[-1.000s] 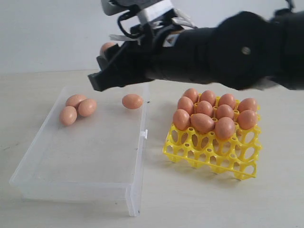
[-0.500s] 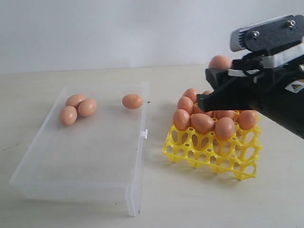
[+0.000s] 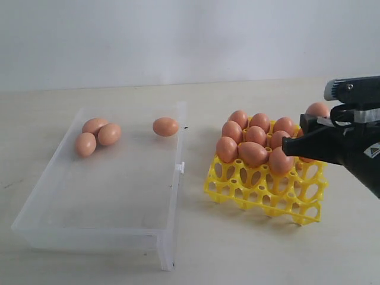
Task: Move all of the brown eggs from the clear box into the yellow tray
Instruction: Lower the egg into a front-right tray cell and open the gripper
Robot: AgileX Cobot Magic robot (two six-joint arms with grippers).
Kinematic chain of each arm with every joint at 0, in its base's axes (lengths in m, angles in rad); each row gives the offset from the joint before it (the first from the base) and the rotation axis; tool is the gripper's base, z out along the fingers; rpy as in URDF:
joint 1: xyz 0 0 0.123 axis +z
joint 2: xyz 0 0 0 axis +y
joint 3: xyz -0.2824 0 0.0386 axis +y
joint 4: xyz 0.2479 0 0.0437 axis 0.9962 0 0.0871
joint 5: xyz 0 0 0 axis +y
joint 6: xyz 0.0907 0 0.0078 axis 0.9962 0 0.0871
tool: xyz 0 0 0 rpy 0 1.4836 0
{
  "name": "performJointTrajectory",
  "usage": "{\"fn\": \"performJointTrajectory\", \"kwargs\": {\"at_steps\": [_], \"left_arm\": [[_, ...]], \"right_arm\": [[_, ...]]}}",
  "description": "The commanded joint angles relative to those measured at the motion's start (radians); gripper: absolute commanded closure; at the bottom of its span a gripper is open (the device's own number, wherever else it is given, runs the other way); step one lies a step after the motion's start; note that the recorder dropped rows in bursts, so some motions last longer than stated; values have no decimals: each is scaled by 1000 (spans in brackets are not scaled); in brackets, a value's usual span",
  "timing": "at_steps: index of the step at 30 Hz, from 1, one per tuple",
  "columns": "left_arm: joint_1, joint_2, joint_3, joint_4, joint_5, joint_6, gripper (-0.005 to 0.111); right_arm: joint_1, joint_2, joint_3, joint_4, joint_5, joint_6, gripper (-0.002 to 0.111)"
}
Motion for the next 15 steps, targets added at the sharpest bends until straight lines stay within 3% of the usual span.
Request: {"fn": "performJointTrajectory", "kwargs": {"at_steps": [1, 15], "left_arm": [[-6, -6, -4, -7, -6, -4, 107], [-6, -6, -4, -7, -6, -4, 107]], "right_arm": [[-23, 108, 21, -97, -126, 119, 108], [-23, 320, 21, -169, -275, 205, 108]]}}
